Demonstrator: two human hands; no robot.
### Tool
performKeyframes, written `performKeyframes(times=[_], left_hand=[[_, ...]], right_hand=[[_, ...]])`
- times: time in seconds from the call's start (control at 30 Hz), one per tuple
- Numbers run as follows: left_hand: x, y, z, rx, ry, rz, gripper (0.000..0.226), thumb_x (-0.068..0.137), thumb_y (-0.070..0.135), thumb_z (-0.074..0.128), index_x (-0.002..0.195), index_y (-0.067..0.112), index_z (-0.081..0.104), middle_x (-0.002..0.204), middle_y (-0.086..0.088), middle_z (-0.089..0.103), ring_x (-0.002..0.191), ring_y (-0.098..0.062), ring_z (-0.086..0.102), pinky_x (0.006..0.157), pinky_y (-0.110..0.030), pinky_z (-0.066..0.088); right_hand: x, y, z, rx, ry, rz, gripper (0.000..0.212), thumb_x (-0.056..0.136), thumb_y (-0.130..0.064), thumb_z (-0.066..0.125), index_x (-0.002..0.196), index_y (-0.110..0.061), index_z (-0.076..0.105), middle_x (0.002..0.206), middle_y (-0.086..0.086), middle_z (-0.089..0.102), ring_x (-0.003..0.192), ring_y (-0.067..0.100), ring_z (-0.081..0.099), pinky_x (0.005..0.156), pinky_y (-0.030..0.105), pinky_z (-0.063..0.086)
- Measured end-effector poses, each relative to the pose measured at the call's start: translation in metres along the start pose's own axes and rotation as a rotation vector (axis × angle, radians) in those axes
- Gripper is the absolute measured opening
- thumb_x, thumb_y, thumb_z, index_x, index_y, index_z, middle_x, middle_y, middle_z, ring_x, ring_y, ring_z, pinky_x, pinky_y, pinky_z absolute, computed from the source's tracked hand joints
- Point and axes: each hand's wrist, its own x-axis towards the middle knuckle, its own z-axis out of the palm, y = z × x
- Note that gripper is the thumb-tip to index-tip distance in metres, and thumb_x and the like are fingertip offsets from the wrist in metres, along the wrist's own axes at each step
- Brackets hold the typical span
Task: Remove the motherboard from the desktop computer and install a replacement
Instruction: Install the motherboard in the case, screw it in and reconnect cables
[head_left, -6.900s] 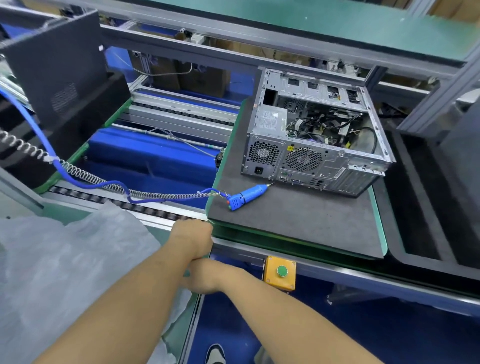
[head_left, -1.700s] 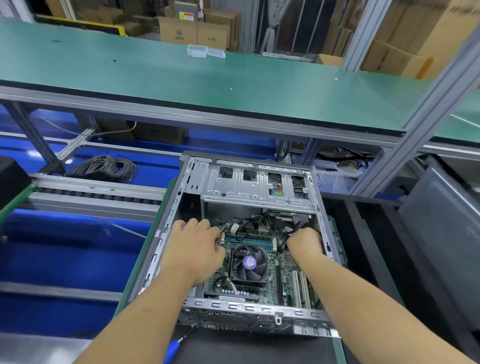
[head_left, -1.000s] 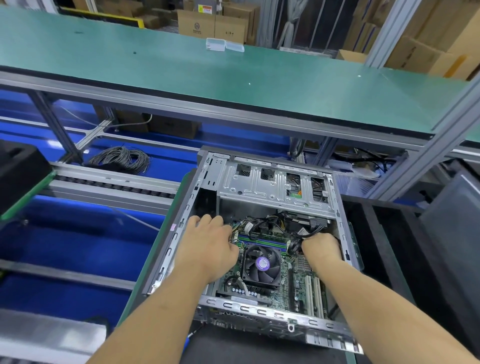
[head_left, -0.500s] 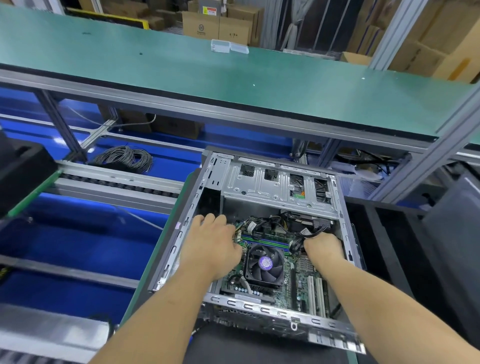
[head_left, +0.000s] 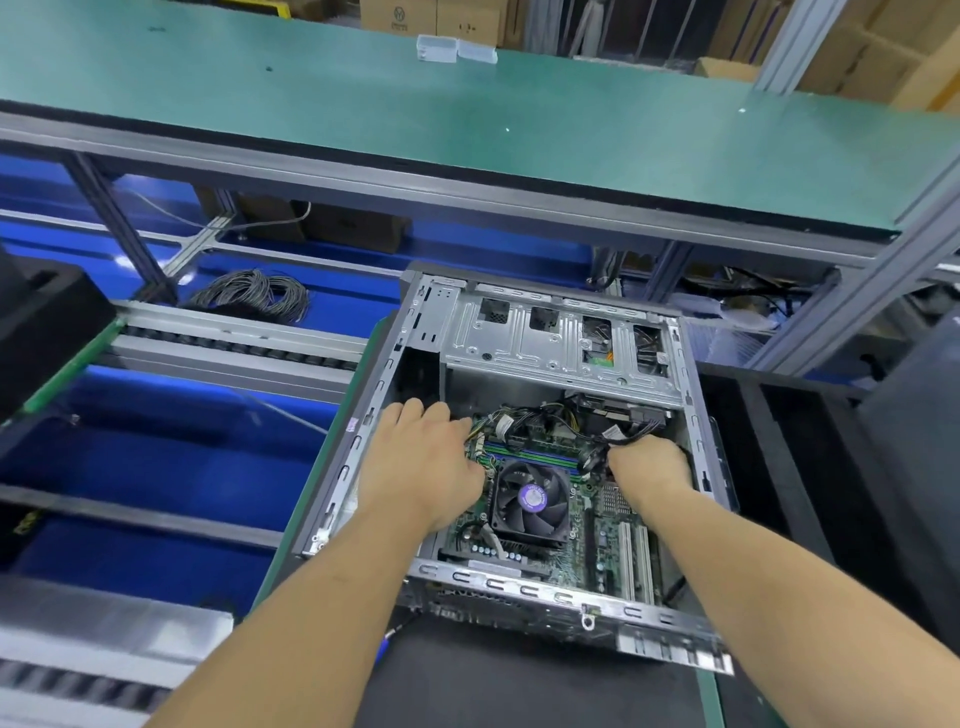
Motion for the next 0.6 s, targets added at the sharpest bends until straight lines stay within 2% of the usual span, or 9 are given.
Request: performKeyframes(times=[0.1,0.17,0.23,0.3,0.4,0.43,0.53,0.6], left_hand=[[0.001,0.0,0.0,0.018,-0.002,0.013,0.058,0.085,0.045,0.031,0.133,0.029,0.059,0.115,0.006,0.056,0.107,-0.02,0.046,0.105,-0.039,0.033],[0.002,-0.001,0.0,0.03,-0.014,0.02,0.054,0.086,0.046,0.031,0.128,0.029,0.061,0.114,0.006,0.055,0.107,-0.02,0.046,0.104,-0.04,0.033],[0.002,-0.001,0.0,0.042,-0.015,0.026,0.051,0.086,0.045,0.033,0.125,0.029,0.063,0.113,0.006,0.055,0.106,-0.02,0.045,0.103,-0.04,0.033],[0.002,-0.001,0.0,0.041,-0.02,0.022,0.049,0.087,0.043,0.035,0.125,0.028,0.061,0.114,0.005,0.055,0.107,-0.021,0.046,0.103,-0.041,0.033],[0.0,0.001,0.0,0.039,0.001,0.014,0.044,0.088,0.041,0.038,0.123,0.027,0.06,0.107,0.004,0.054,0.105,-0.022,0.047,0.102,-0.039,0.034],[-0.001,0.001,-0.001,0.035,0.006,0.012,0.042,0.087,0.04,0.039,0.121,0.026,0.06,0.102,0.004,0.051,0.103,-0.021,0.047,0.101,-0.038,0.034],[-0.004,0.004,-0.002,0.039,0.0,0.015,0.035,0.088,0.039,0.04,0.113,0.024,0.06,0.093,0.005,0.041,0.097,-0.021,0.044,0.098,-0.038,0.034],[-0.003,0.006,-0.005,0.047,-0.024,0.0,0.032,0.089,0.039,0.041,0.109,0.023,0.06,0.094,0.004,0.043,0.098,-0.022,0.045,0.097,-0.038,0.034]], right_hand=[[-0.004,-0.002,0.001,-0.02,0.01,-0.001,0.036,0.092,-0.001,0.049,0.122,-0.012,0.065,0.118,0.008,0.065,0.103,0.026,0.065,0.067,0.034,0.048],[-0.015,-0.012,0.003,-0.049,-0.023,0.006,0.044,0.095,-0.003,0.043,0.136,-0.009,0.056,0.139,0.02,0.048,0.105,0.029,0.064,0.067,0.036,0.052],[-0.03,-0.026,0.003,-0.001,-0.076,0.03,0.047,0.094,-0.008,0.043,0.141,-0.008,0.048,0.149,0.025,0.033,0.104,0.033,0.063,0.067,0.037,0.054],[-0.037,-0.032,0.002,0.216,-0.133,0.118,0.041,0.094,-0.012,0.046,0.134,-0.007,0.052,0.142,0.02,0.039,0.105,0.033,0.063,0.071,0.037,0.051],[-0.038,-0.022,0.0,0.514,-0.153,0.179,0.016,0.096,-0.011,0.046,0.1,-0.006,0.06,0.116,0.015,0.059,0.093,0.03,0.065,0.068,0.033,0.052],[-0.038,-0.019,0.002,0.574,-0.175,0.192,0.017,0.097,-0.009,0.044,0.094,-0.005,0.06,0.108,0.013,0.063,0.086,0.027,0.063,0.065,0.029,0.05],[-0.038,-0.013,0.003,0.814,-0.217,0.318,0.019,0.097,-0.006,0.045,0.104,-0.004,0.063,0.087,0.003,0.063,0.067,0.016,0.056,0.05,0.022,0.043],[-0.036,-0.013,-0.002,0.984,-0.179,0.449,0.02,0.096,-0.008,0.051,0.108,-0.009,0.067,0.094,-0.002,0.068,0.082,0.014,0.065,0.054,0.02,0.043]])
